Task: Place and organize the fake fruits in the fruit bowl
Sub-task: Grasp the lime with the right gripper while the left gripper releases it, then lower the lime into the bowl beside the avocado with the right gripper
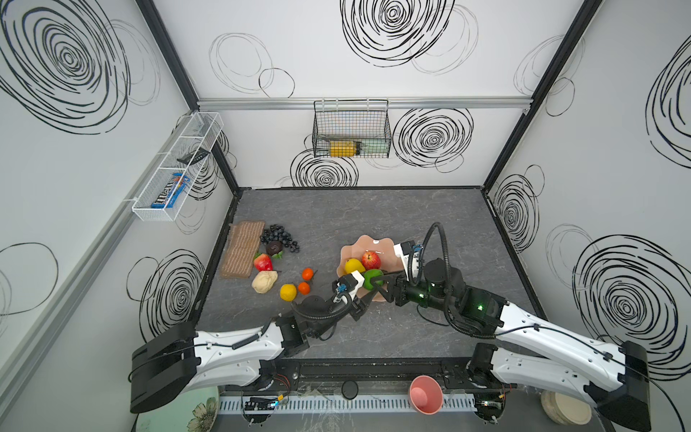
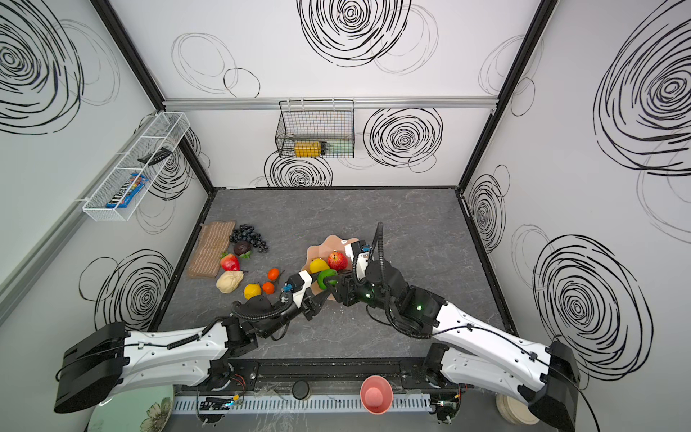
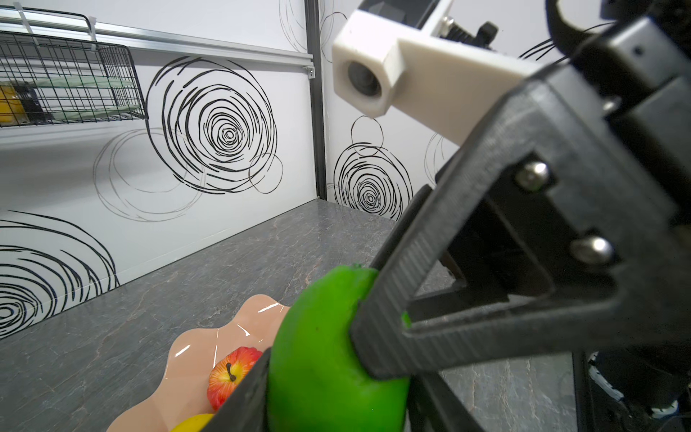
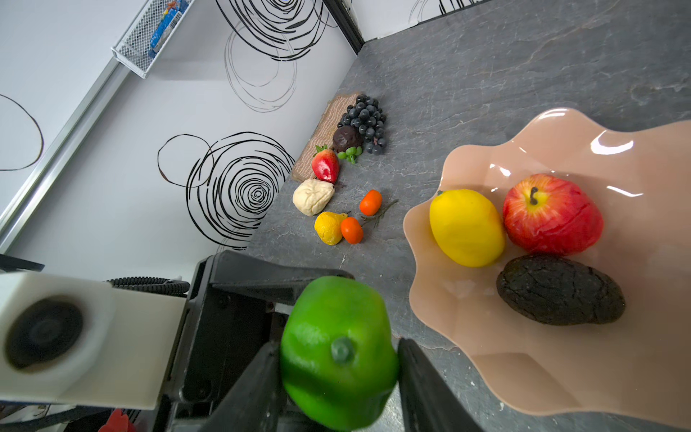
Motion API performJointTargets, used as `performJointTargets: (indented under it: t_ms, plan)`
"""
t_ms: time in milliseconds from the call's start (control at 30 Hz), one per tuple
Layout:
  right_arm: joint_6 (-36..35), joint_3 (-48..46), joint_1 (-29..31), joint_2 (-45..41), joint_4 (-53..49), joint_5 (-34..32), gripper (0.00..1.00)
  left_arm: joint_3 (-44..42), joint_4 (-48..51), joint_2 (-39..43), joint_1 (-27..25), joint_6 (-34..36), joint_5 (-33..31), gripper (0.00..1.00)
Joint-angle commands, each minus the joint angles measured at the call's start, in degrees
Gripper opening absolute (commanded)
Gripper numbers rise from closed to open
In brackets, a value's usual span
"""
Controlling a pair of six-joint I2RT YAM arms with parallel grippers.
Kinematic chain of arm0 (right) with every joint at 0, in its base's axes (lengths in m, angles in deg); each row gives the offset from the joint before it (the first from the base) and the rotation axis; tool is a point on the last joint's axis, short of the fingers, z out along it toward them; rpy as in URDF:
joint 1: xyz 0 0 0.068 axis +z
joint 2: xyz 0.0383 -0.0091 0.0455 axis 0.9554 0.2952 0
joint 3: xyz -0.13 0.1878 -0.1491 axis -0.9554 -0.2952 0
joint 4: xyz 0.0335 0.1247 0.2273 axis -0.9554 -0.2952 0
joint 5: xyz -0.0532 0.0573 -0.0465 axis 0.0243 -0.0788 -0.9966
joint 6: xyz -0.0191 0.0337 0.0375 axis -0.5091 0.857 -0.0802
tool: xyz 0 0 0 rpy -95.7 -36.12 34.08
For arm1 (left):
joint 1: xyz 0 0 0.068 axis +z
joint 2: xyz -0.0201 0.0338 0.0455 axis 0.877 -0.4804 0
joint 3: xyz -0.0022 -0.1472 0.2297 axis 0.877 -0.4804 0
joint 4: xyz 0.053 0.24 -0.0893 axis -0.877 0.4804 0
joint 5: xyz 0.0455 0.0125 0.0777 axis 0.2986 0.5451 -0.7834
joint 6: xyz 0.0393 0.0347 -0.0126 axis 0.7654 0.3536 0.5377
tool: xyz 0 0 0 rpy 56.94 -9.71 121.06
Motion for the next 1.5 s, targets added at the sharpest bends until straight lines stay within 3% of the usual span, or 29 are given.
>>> performJointTargets:
  t_ms: [0,100,267,433,500,567,867,1000,1467]
  plan:
    - [-0.5,1.5,0.5,0.5,1.7,1.4,0.48,0.2,-3.8,-0.4,-0.3,1.4,0.8,0.56]
    - [-1.0,1.8,0.5,0.5,1.3,0.3,0.45,0.2,-3.6,-0.4,-0.3,1.3,0.4,0.61]
    - [-2.4,2.7,0.5,0.5,-0.6,-2.5,0.45,0.7,0.8,1.9,-0.2,1.0,-0.3,0.83]
    - [-5.5,4.7,0.5,0.8,-5.3,-9.7,0.45,-2.0,3.2,9.9,1.5,0.1,-0.6,0.95]
    - [-7.0,5.0,0.5,1.2,-6.5,-12.5,0.45,-2.1,6.4,13.9,2.7,-2.3,-4.0,0.99]
    - [-8.5,5.2,0.5,2.0,-7.5,-14.8,0.45,-0.8,13.4,17.9,4.9,-7.6,-12.1,0.99]
    - [-11.7,5.5,4.1,10.4,-7.3,-23.8,0.45,-5.7,28.7,34.0,15.1,-17.8,-29.9,0.97]
    - [-13.5,6.8,5.6,15.9,-6.8,-24.8,0.46,-6.6,30.6,35.9,19.3,-20.7,-28.7,0.97]
    - [-17.4,13.1,7.3,28.5,-11.3,-27.6,0.49,-6.8,29.9,34.9,19.4,-20.4,-28.2,0.96]
